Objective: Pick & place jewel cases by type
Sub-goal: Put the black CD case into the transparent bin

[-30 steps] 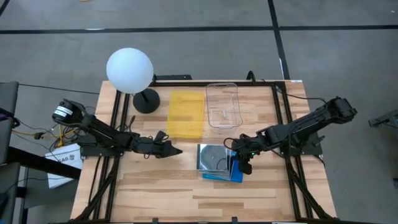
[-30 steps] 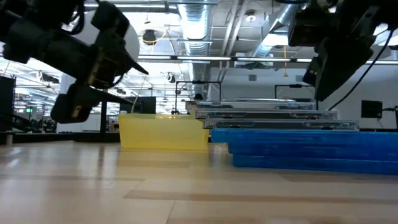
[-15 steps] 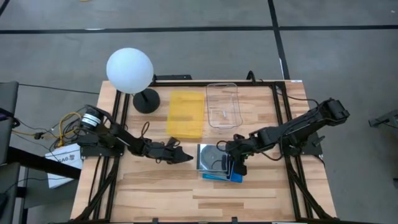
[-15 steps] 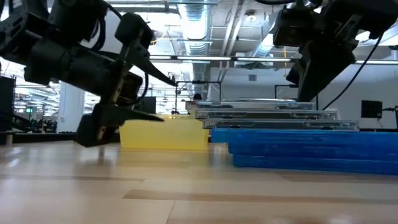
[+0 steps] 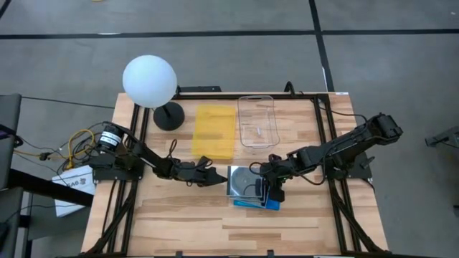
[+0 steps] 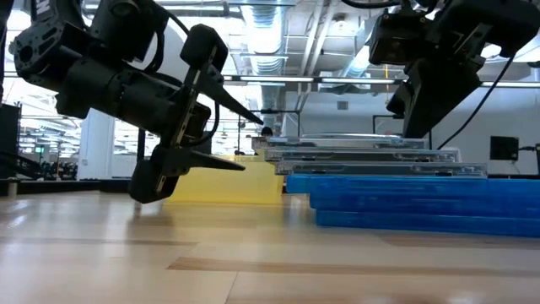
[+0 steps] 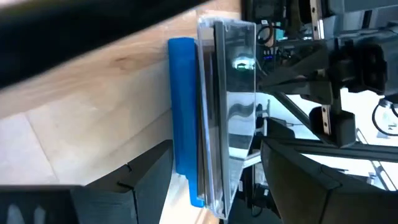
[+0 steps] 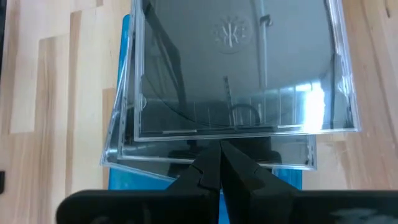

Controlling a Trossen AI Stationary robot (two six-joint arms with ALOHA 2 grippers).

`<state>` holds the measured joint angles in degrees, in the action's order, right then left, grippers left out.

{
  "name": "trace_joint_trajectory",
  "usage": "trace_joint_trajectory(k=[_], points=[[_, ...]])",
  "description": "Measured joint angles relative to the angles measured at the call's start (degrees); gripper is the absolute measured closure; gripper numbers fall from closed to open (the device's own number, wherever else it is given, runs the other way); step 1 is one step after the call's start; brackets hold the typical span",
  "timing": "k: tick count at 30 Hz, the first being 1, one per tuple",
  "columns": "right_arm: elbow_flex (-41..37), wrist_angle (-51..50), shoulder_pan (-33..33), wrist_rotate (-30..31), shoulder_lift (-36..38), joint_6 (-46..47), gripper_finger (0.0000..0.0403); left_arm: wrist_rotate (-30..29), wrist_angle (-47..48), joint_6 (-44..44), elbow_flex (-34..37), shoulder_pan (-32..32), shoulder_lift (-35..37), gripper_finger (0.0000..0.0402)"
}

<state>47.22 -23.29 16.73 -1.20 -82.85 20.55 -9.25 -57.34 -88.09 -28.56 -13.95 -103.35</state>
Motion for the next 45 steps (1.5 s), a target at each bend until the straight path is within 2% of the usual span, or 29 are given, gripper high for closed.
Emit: trace_joint_trajectory(k=[19, 26, 32, 38, 45], points=[[0.0, -0.2, -2.2, -0.1, 0.0, -1.7, 0.0403, -2.7, 1.2, -1.0, 0.0, 0.1, -0.1, 0.0166], [0.0, -0.4, -2.3, -0.2, 0.0, -2.6, 0.0403, -2.3, -0.4, -0.6, -4.1, 0.3, -4.8, 0.0166], [0.0, -1.9, -2.3, -0.4, 0.0, -2.7, 0.0403, -1.1, -1.2, 0.3, -5.0, 0.8, -5.3, 0.0166], [0.4, -0.5, -1.9, -4.3, -4.0, -4.0, 0.0403, -0.6, -2.5, 0.3, -5.1, 1.4, -5.5, 0.0166], [4.5, -4.1, -1.5, -3.1, -6.4, -6.7, 0.0403, -1.1, -2.8, 0.1, -5.1, 1.4, -5.5, 0.0166]])
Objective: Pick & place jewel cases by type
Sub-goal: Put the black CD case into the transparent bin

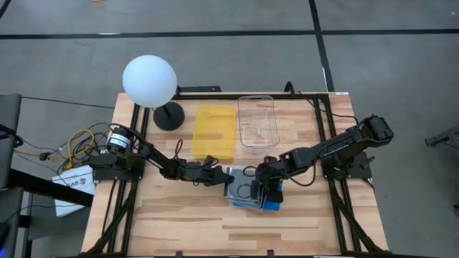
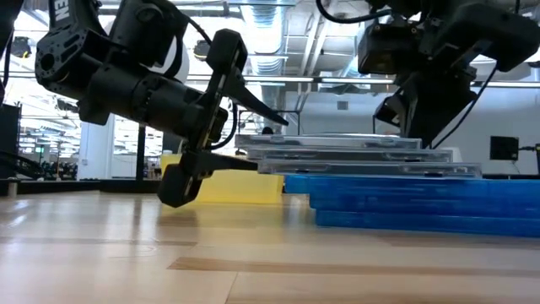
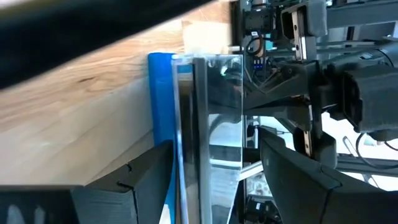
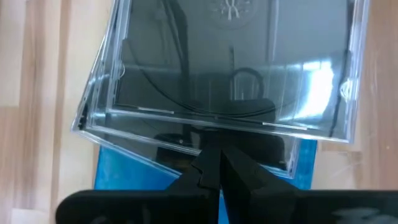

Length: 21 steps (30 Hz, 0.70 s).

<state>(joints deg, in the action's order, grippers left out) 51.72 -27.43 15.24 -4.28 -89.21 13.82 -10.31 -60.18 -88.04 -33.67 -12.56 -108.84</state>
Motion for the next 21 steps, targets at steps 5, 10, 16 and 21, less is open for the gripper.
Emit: trace_joint_trajectory(k=[5, 10, 16, 21], points=[[1.7, -0.7, -0.9, 0.5, -0.2, -0.7, 0.0403, 0.0, -0.1, -0.1, 0.0, 0.0, 0.0, 0.0166], [2.2, 0.1, -1.5, 0.4, -0.2, -0.9, 0.0403, 0.7, -0.1, -0.2, 0.0, 0.0, 0.0, 0.0166], [2.2, 2.6, -1.9, 0.3, -0.3, -0.9, 0.0403, 0.9, -0.1, -0.7, 0.0, 0.0, 0.0, 0.0166], [2.5, 7.1, -2.0, -0.3, -1.6, -0.7, 0.0403, 1.0, -0.2, -0.7, 0.0, 0.0, 0.0, 0.0166]])
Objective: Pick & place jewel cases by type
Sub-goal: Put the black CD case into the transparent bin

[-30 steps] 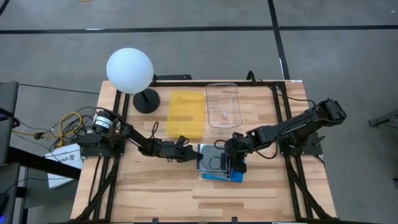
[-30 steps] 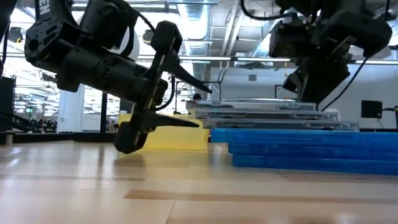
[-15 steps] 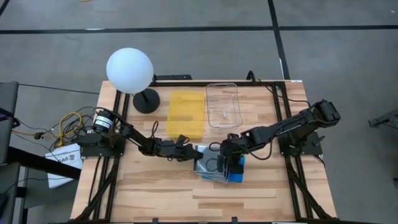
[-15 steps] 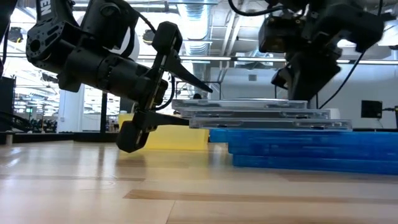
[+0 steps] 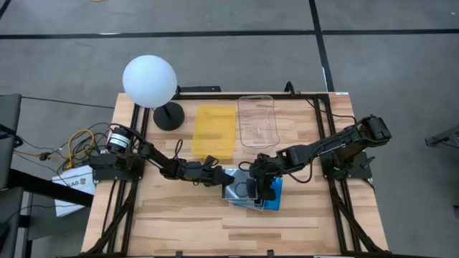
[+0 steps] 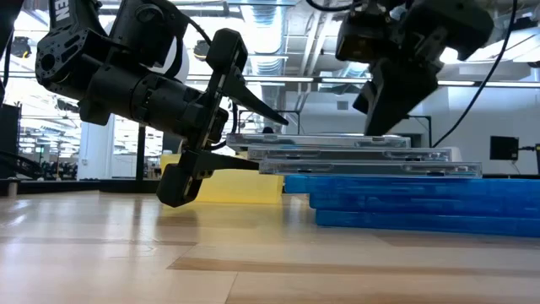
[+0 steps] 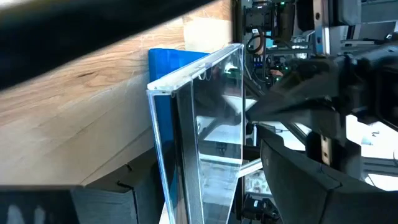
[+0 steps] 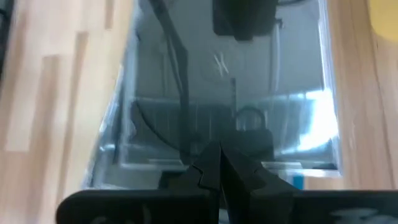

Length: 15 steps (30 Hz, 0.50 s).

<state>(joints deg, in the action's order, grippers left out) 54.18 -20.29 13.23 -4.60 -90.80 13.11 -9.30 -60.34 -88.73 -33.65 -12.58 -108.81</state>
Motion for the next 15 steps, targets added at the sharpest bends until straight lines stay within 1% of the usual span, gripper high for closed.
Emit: trace_joint_trajectory(k=[5, 8, 12, 15], points=[[2.1, -0.1, -0.3, -0.1, -2.5, 0.3, 0.0403, 0.1, 0.0, 0.0, 0.0, 0.0, 0.0, 0.0166], [4.6, -1.9, -0.3, -0.1, -3.9, -1.3, 0.0403, 0.1, 0.1, 0.0, 0.0, 0.0, 0.0, 0.0166], [8.7, -10.5, -0.3, 0.1, -4.8, -4.4, 0.0403, 0.1, 0.0, 0.0, 0.0, 0.0, 0.0, 0.0166], [10.2, -12.8, -0.3, 0.0, -4.6, -4.6, 0.0403, 0.1, 0.0, 0.0, 0.0, 0.0, 0.0, 0.0166]])
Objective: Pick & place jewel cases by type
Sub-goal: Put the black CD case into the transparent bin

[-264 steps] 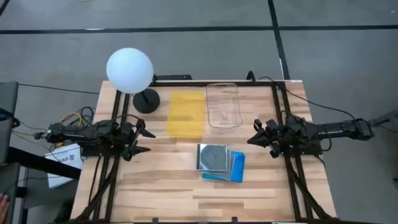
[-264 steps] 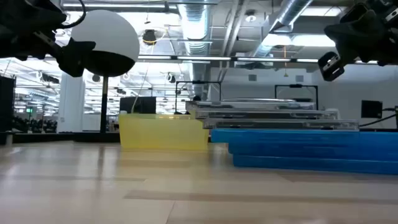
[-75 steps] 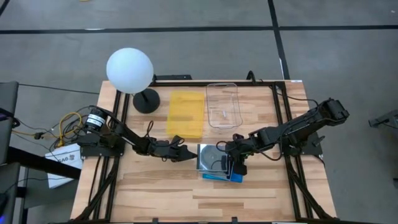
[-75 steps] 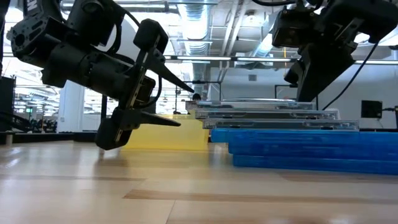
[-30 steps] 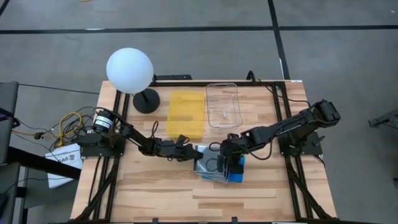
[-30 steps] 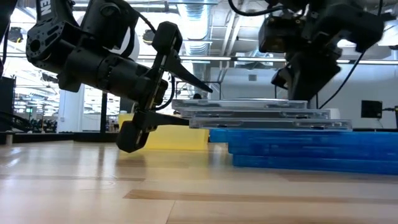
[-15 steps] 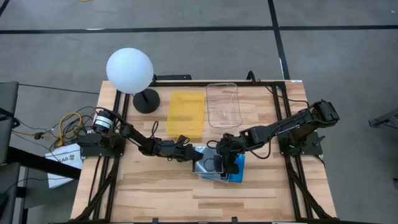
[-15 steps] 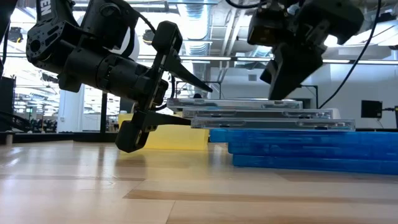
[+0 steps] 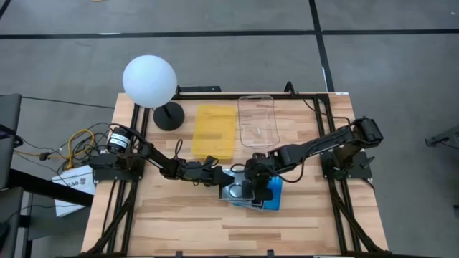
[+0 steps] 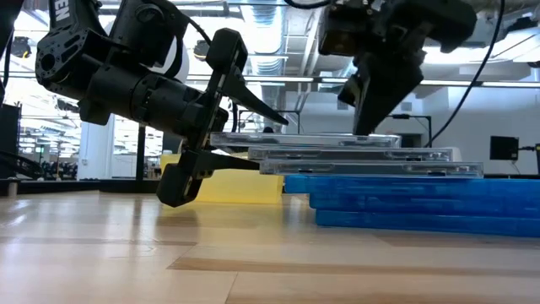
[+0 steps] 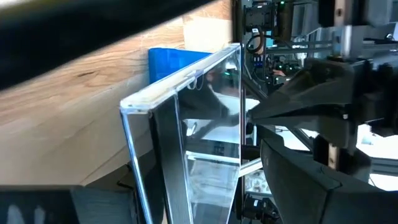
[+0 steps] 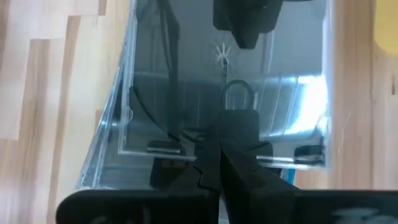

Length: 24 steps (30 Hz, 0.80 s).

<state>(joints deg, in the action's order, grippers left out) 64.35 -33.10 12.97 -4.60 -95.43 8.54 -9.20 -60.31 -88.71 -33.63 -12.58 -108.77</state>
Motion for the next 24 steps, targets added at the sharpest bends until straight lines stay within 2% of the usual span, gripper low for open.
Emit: trace_joint_trajectory(k=[3, 9, 18, 24], points=[[1.3, -1.5, 0.0, 0.0, 0.6, 0.0, 0.0403, 0.6, 0.1, 0.0, 0.0, 0.0, 0.0, 0.0166], [3.2, -11.5, -0.4, 0.0, 1.1, 0.0, 0.0403, 2.9, 0.8, 0.1, 0.0, 0.0, 0.1, 0.0166], [3.0, -13.2, -0.3, 0.0, 1.1, 0.4, 0.0403, 5.6, 1.3, 0.6, 0.0, 0.0, 0.1, 0.0168], [3.0, -13.2, -0.3, 0.0, 1.1, 0.5, 0.0403, 5.7, 1.3, 0.7, 0.0, 0.0, 0.1, 0.0213]])
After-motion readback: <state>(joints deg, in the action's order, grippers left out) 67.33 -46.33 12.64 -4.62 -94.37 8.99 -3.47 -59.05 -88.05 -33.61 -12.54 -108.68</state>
